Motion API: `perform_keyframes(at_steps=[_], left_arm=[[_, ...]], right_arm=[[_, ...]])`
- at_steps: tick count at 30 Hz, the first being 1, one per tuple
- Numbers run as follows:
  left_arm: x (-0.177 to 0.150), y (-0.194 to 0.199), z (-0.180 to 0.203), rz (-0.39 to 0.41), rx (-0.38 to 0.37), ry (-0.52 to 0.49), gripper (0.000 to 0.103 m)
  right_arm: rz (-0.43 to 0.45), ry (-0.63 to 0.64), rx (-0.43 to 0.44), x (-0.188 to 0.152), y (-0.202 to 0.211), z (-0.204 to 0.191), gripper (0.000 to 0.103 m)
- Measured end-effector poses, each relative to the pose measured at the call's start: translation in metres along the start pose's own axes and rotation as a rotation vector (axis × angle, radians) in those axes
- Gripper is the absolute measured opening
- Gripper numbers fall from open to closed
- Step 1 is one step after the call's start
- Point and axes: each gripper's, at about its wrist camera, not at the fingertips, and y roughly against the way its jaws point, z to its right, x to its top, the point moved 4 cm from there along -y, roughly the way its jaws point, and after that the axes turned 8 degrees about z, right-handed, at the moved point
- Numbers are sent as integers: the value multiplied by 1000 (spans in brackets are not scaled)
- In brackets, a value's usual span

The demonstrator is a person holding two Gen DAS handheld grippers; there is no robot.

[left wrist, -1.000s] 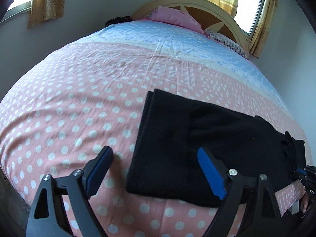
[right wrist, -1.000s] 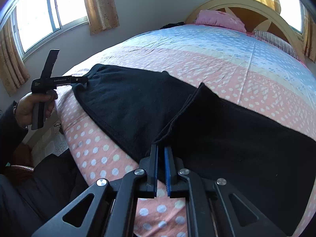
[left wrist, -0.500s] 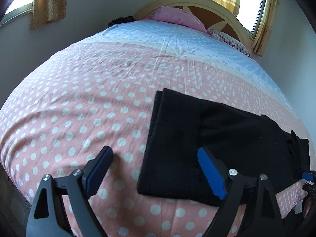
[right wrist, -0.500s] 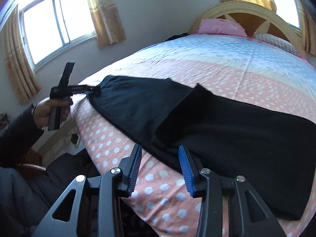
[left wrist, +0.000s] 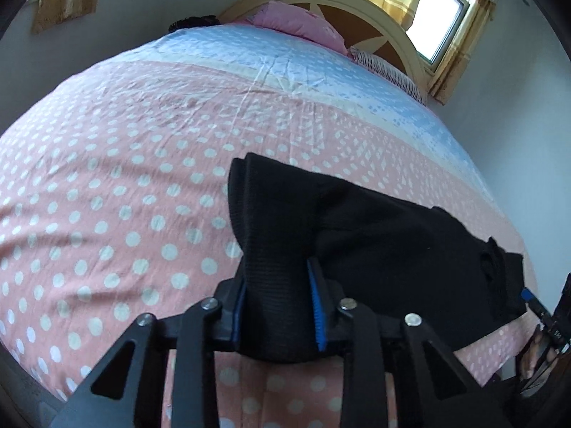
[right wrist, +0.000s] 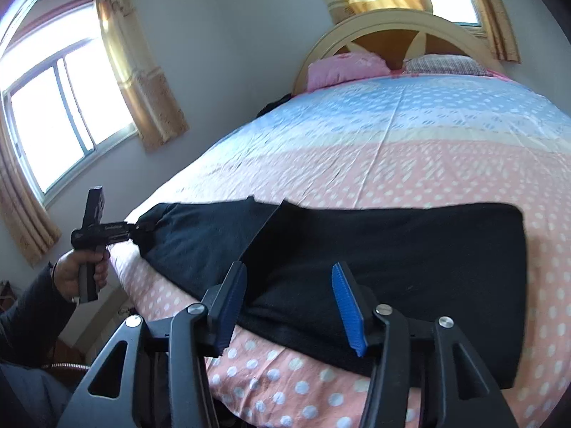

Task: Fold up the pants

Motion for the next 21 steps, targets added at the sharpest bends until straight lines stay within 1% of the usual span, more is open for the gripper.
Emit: perform_keyframes(at_steps=[2, 4, 5, 6, 8, 11, 13, 16, 19, 21], left_arm=[[6, 11, 3, 33, -39, 38, 27], [15, 26, 16, 66, -75, 39, 27], [19, 32, 24, 82, -95, 36, 27], [24, 40, 34, 96, -130, 36, 27], [34, 53, 63, 119, -203, 15, 27], [44, 66, 117, 132, -302, -59, 27], [49, 70, 157, 129, -367, -111, 27], [52, 68, 209, 105, -441, -168, 27], [50, 61, 256, 65, -500, -215, 27], [48, 55, 285, 45, -528, -247, 27]], right_arm=[[26, -13, -29, 8, 7, 7, 53], [49, -25, -74, 17, 16, 17, 53], [64, -32, -113, 23, 21, 24, 53], [75, -37, -148, 27, 25, 30, 53], [96, -57, -213, 35, 35, 44, 53], [120, -107, -269, 43, 49, 65, 53], [141, -150, -311, 46, 59, 83, 53], [163, -231, -378, 44, 74, 111, 53], [169, -298, -445, 39, 83, 137, 53], [177, -330, -474, 36, 88, 150, 53]])
